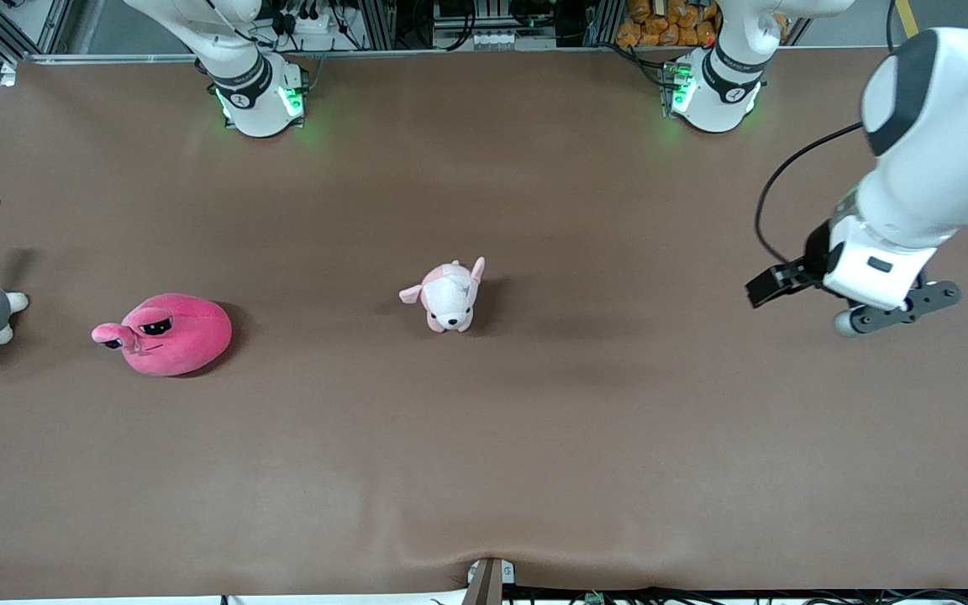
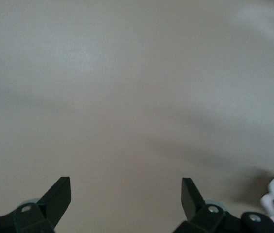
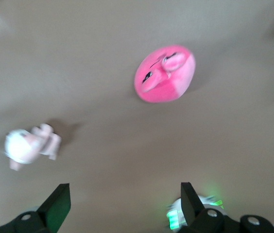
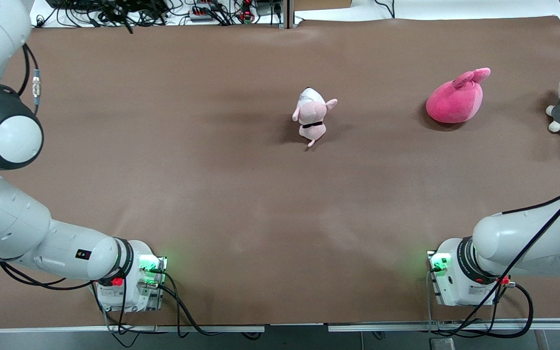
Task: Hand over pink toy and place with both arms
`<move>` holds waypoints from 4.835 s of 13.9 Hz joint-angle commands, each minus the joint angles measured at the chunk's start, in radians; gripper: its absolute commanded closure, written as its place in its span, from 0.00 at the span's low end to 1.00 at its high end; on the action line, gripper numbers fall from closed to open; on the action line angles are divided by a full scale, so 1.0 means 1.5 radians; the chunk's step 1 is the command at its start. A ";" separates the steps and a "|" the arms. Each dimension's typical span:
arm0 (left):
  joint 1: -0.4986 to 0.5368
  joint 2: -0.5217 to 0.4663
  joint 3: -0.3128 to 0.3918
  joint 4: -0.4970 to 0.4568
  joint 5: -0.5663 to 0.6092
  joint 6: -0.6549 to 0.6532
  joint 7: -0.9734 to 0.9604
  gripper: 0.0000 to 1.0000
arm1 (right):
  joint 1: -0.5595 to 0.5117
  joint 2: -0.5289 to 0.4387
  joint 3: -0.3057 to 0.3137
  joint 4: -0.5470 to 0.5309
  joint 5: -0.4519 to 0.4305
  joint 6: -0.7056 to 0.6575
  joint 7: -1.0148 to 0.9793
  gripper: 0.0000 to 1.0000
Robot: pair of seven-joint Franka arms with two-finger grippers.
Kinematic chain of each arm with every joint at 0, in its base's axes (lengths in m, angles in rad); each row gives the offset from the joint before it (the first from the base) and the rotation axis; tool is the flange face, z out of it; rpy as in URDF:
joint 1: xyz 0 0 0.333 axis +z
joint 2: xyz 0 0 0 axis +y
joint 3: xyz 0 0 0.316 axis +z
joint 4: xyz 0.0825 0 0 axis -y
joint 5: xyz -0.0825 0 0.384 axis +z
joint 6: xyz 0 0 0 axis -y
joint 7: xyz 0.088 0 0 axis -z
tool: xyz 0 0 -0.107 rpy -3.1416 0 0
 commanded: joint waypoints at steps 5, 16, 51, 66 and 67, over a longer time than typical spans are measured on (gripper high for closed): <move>0.045 -0.068 0.004 -0.016 -0.006 -0.086 0.214 0.00 | 0.093 -0.125 0.012 -0.178 -0.115 0.063 -0.077 0.00; 0.059 -0.087 0.034 0.047 0.000 -0.211 0.367 0.00 | 0.094 -0.195 0.008 -0.285 -0.144 0.198 -0.143 0.00; 0.106 -0.111 -0.046 0.067 0.006 -0.202 0.238 0.00 | 0.091 -0.187 0.006 -0.282 -0.131 0.186 -0.141 0.00; 0.115 -0.097 -0.048 0.065 0.006 -0.202 0.251 0.00 | 0.091 -0.186 0.006 -0.282 -0.131 0.185 -0.141 0.00; 0.116 -0.098 -0.048 0.064 0.006 -0.203 0.251 0.00 | 0.091 -0.186 0.006 -0.282 -0.131 0.185 -0.141 0.00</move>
